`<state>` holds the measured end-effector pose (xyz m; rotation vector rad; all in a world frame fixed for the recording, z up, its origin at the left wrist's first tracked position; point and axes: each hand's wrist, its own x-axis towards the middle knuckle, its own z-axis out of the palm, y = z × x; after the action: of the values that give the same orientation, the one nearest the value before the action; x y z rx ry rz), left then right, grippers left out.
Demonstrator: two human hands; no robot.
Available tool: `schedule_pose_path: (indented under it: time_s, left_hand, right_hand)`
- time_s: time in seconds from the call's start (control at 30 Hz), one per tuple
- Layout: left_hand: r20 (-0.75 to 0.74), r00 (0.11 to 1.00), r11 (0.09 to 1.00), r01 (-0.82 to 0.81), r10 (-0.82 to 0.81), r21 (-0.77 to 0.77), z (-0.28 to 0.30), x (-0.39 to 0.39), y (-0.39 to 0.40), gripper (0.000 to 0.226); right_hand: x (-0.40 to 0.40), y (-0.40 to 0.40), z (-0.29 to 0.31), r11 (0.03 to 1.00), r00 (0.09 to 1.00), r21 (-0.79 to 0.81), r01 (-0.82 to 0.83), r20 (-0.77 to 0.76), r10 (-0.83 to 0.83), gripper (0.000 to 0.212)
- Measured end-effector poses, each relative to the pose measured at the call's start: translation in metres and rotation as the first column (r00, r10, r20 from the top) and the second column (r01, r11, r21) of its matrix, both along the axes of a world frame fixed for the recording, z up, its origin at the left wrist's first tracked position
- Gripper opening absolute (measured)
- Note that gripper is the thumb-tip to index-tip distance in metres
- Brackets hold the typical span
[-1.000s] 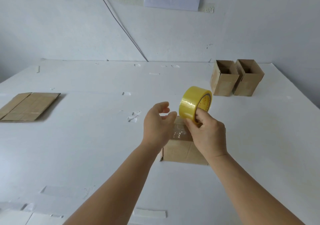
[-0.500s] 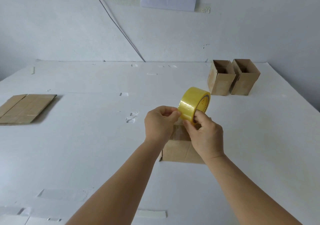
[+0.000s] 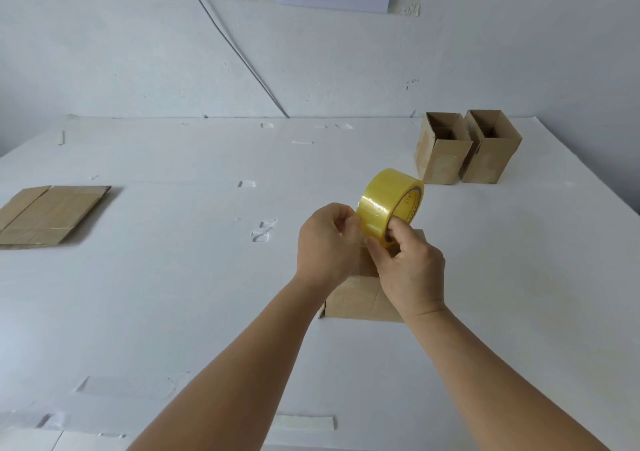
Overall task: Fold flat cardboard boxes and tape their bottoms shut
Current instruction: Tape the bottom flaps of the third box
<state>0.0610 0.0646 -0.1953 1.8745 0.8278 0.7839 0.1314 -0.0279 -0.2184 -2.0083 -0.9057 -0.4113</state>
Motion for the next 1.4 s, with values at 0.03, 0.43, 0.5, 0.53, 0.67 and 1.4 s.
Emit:
schedule_pose_path:
  time_s: [0.03, 0.43, 0.5, 0.53, 0.67, 1.4]
  left_hand:
    - [-0.013, 1.0, 0.999, 0.017, -0.017, 0.03, 0.0, 0.0, 0.0, 0.015]
    - [0.143, 0.983, 0.929, 0.154, -0.111, -0.336, -0.007, -0.003, 0.003, 0.017]
    - [0.173, 0.98, 0.924, 0.152, -0.096, -0.35, -0.009, -0.003, 0.001, 0.016]
    - [0.188, 0.979, 0.923, 0.145, -0.082, -0.355, -0.009, -0.002, 0.001, 0.014]
    - [0.212, 0.975, 0.931, 0.138, -0.067, -0.339, -0.007, 0.001, 0.0, 0.011]
    - [0.496, 0.793, 0.865, 0.479, -0.354, -0.149, 0.039, -0.004, 0.009, 0.025]
  right_hand:
    - [0.0, 0.001, 0.0, 1.0, 1.0, 0.003, 0.0, 0.014, 0.0, 0.021]
    - [0.007, 0.002, -0.003, 0.999, 0.995, -0.011, -0.03, -0.092, 0.029, 0.02]
    - [0.007, 0.001, -0.003, 0.998, 0.993, 0.002, -0.058, -0.105, 0.058, 0.023]
    - [0.007, 0.0, -0.002, 0.998, 0.992, 0.014, -0.068, -0.103, 0.069, 0.023]
    - [0.005, 0.0, 0.0, 0.995, 0.988, 0.061, -0.081, -0.13, 0.088, 0.022]
    - [0.018, -0.013, 0.088, 0.968, 0.968, -0.028, -0.25, 0.018, 0.251, 0.037]
